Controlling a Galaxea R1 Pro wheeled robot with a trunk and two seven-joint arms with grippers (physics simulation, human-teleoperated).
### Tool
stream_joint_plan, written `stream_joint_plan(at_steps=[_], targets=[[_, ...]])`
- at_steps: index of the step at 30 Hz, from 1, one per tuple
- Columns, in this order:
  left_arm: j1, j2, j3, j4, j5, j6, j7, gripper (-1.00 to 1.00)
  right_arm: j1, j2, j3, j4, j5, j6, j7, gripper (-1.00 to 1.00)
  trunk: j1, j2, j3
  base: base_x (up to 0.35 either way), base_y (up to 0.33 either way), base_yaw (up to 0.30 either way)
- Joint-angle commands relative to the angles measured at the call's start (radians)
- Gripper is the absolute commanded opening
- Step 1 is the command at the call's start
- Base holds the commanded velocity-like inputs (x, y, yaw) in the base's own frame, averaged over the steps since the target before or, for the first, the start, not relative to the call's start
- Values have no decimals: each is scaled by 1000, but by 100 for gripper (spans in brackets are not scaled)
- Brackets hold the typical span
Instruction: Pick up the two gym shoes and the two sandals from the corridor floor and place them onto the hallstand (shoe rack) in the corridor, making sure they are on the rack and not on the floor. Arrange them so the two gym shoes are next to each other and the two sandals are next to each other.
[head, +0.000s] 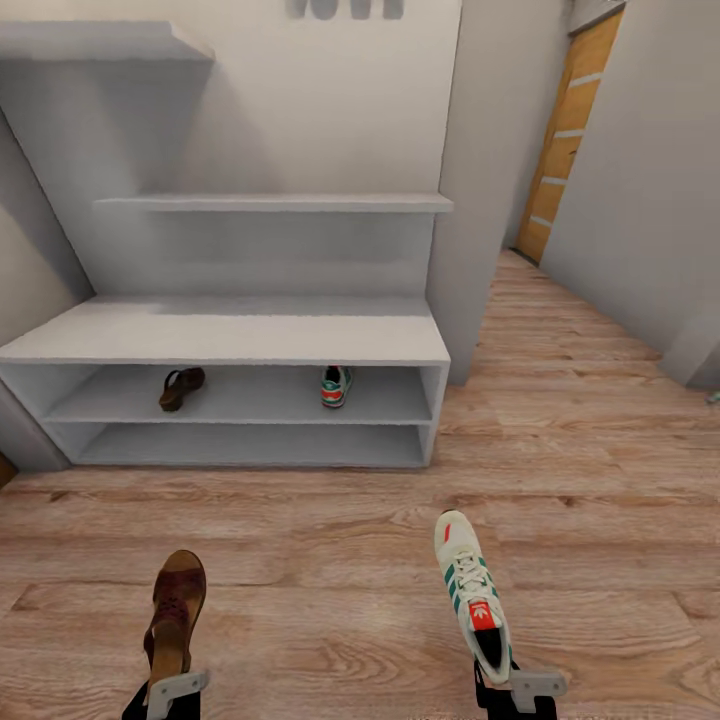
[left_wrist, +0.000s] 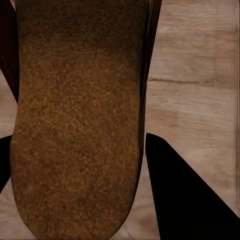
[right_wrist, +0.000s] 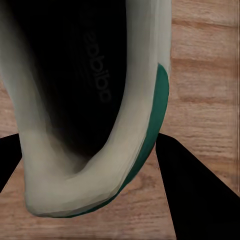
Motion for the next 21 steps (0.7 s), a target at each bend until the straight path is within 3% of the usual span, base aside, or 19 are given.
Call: stream_joint_plan(at_steps=[1,20,21], targets=[[0,0,0,0,-7,-2,4,-100,-1,1,-5,1,10,-3,-4,-100,0,0,-1,0,32,-213],[0,-1,-6,0,-9,-2,7,-100,-1,-12,-10,-2,6,-3,-7,-100,0,0,-1,0,3,-21],[-6,-31,-8,-10,-17,5,11,-100,-1,-69,-14,-3,-3,-2,-8,-100,0,0,-1,0,0,0]])
